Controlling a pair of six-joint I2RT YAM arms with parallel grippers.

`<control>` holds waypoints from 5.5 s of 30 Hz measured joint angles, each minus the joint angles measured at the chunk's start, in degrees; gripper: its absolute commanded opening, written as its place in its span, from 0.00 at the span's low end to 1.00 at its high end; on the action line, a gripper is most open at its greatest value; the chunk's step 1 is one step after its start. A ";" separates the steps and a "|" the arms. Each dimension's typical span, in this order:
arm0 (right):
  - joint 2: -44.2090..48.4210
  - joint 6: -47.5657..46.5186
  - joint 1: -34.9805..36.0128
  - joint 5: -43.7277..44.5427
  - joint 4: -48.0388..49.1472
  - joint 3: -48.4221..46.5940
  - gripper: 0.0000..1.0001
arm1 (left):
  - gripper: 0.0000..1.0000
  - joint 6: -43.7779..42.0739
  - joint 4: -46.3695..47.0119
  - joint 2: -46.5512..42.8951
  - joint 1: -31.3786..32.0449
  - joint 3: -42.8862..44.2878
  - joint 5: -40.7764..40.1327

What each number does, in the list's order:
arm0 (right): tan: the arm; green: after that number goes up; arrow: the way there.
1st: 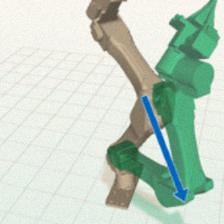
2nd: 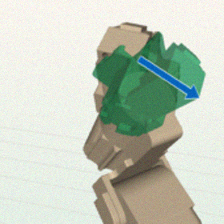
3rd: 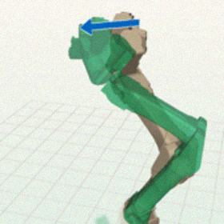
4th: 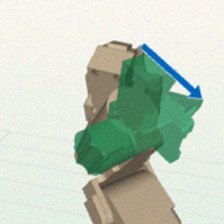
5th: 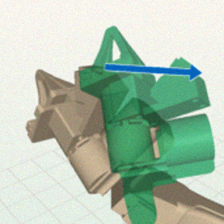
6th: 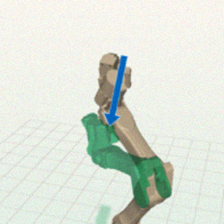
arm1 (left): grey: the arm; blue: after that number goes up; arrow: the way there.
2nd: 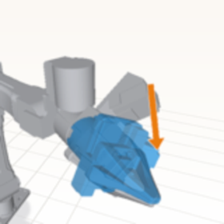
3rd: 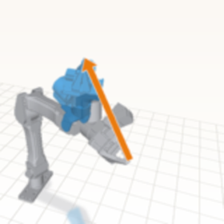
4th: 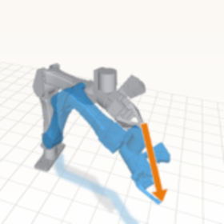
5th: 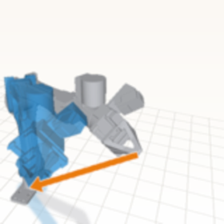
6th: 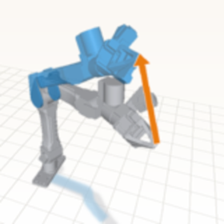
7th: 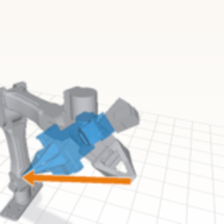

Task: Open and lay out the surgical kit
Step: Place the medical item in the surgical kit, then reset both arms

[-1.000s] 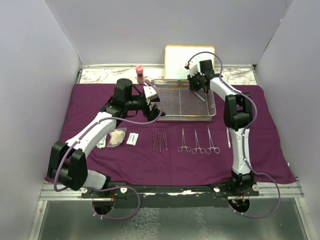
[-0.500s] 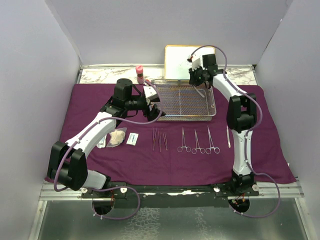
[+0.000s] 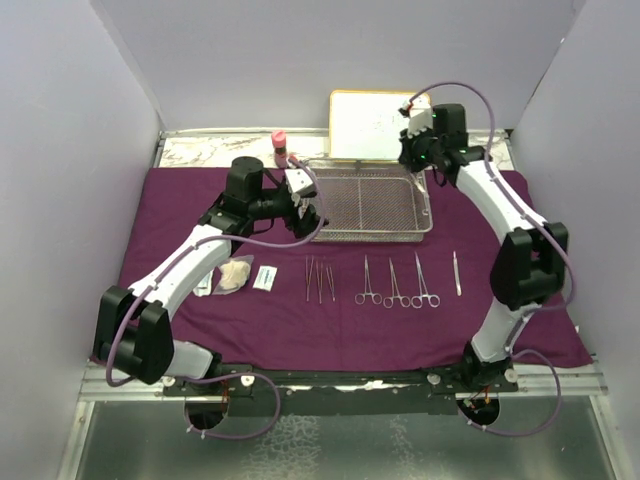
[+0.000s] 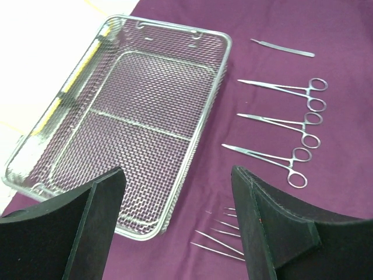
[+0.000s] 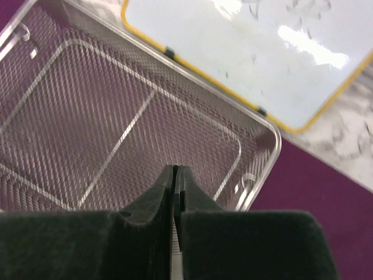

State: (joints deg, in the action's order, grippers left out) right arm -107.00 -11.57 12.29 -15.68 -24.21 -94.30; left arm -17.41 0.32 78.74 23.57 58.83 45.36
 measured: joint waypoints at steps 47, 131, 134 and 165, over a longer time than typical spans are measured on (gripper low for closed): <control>22.95 2.82 -13.88 24.04 19.74 55.01 0.01 | 0.99 5.29 -1.01 -7.50 -0.61 -2.19 -35.82; 17.42 6.82 -13.88 28.30 11.50 49.81 0.11 | 0.99 5.73 -0.81 -8.72 -1.11 -3.02 -33.14; 17.42 6.82 -13.88 28.30 10.21 49.33 0.13 | 0.99 5.73 -0.81 -8.85 -1.11 -3.04 -33.14; 19.21 3.13 -13.88 8.15 -1.18 22.49 0.24 | 0.99 7.43 1.73 -10.38 -3.08 -3.48 -48.98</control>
State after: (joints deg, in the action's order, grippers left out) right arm -87.79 -8.45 -1.58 -7.53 -25.39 -71.81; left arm -9.98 2.04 68.36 20.49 55.35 -3.62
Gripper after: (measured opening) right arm 0.213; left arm 0.991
